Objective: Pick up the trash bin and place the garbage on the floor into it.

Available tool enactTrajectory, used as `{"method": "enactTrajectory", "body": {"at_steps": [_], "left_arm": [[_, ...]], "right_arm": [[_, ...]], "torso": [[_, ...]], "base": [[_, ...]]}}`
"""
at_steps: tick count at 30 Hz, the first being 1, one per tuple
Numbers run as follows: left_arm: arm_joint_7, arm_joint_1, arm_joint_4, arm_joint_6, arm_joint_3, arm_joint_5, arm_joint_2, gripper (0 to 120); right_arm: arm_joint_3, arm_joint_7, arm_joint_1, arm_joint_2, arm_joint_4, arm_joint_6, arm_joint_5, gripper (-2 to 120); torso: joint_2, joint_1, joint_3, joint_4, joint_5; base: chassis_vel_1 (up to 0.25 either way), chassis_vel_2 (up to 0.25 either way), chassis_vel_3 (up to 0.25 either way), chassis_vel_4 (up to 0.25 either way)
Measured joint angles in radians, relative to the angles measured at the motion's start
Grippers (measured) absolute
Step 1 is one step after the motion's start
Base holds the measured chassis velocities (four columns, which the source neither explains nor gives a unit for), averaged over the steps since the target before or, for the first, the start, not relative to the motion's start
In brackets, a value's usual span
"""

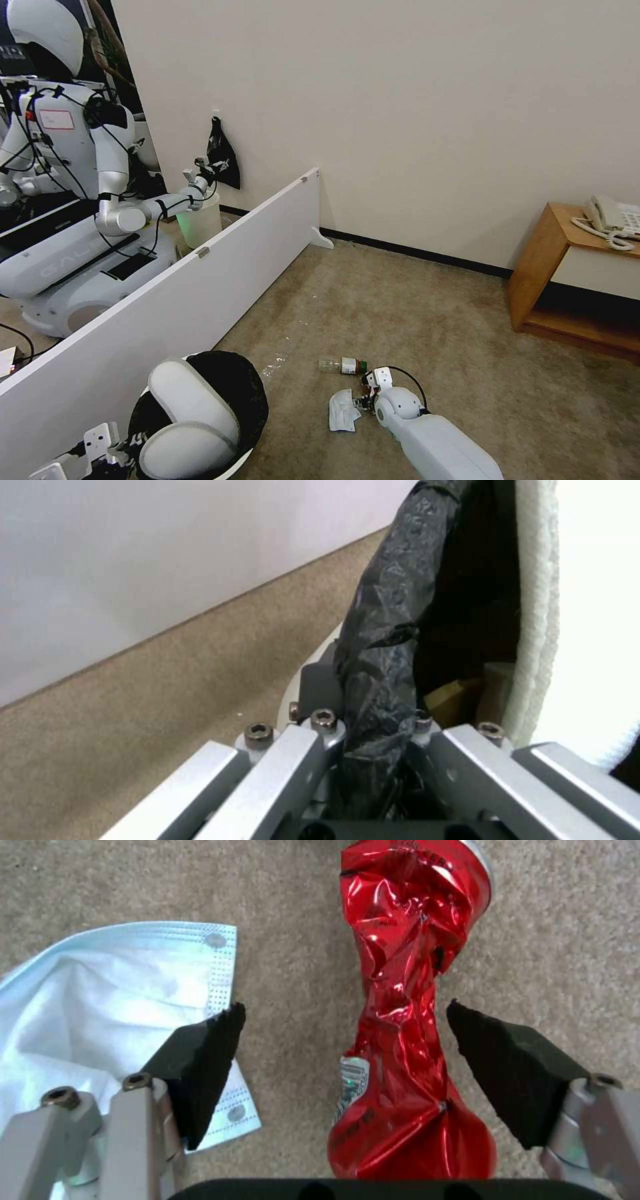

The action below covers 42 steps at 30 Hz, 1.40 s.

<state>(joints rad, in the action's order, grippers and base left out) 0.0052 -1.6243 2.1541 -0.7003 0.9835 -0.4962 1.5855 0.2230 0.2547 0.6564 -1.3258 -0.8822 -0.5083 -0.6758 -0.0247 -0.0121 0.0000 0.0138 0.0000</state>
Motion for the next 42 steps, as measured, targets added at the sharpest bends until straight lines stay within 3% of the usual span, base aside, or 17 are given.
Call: {"method": "enactTrajectory", "body": {"at_steps": [5,16,27,35,37,40,42], "left_arm": [[0.001,-0.001,-0.003,0.001,0.000,0.001,-0.001,2],[0.005,-0.001,-0.006,0.003,-0.008,0.010,0.004,2],[0.006,0.004,-0.013,0.003,-0.015,0.018,0.007,2],[0.004,0.005,-0.005,0.000,-0.021,0.020,0.006,2],[-0.001,0.007,0.000,-0.010,-0.022,0.020,0.002,2],[-0.005,0.009,0.002,-0.014,-0.023,0.019,0.001,2],[-0.015,0.014,0.010,-0.027,-0.028,0.005,-0.002,2]], "right_arm": [[-0.002,-0.008,-0.001,-0.005,0.026,0.010,0.020,73],[-0.010,-0.030,0.006,-0.004,0.064,0.035,0.055,31],[-0.012,-0.027,0.031,0.021,0.027,0.038,0.056,26],[-0.010,0.019,0.081,0.112,-0.153,0.011,-0.031,26],[-0.022,0.052,0.112,0.200,-0.300,-0.001,-0.096,26],[-0.026,0.064,0.120,0.240,-0.362,0.003,-0.116,26],[-0.035,0.077,0.123,0.305,-0.472,0.036,-0.129,26]], "torso": [[0.000,0.000,0.000,0.0000,0.0000],[0.000,0.000,0.000,-0.0007,0.0005],[0.000,0.000,0.000,0.0002,-0.0004],[0.000,0.000,0.000,0.0001,0.0003],[0.000,0.000,0.000,0.0003,0.0002],[0.000,0.000,0.000,0.0005,-0.0003],[0.000,0.000,0.000,0.0003,0.0002]], "base": [[0.000,0.000,0.000,0.000],[0.000,0.000,0.000,0.000],[0.000,0.000,0.000,0.000],[0.000,0.000,0.000,0.000],[0.000,0.000,0.000,0.000],[0.000,0.000,0.000,0.000],[0.000,0.000,0.000,0.000]]}}
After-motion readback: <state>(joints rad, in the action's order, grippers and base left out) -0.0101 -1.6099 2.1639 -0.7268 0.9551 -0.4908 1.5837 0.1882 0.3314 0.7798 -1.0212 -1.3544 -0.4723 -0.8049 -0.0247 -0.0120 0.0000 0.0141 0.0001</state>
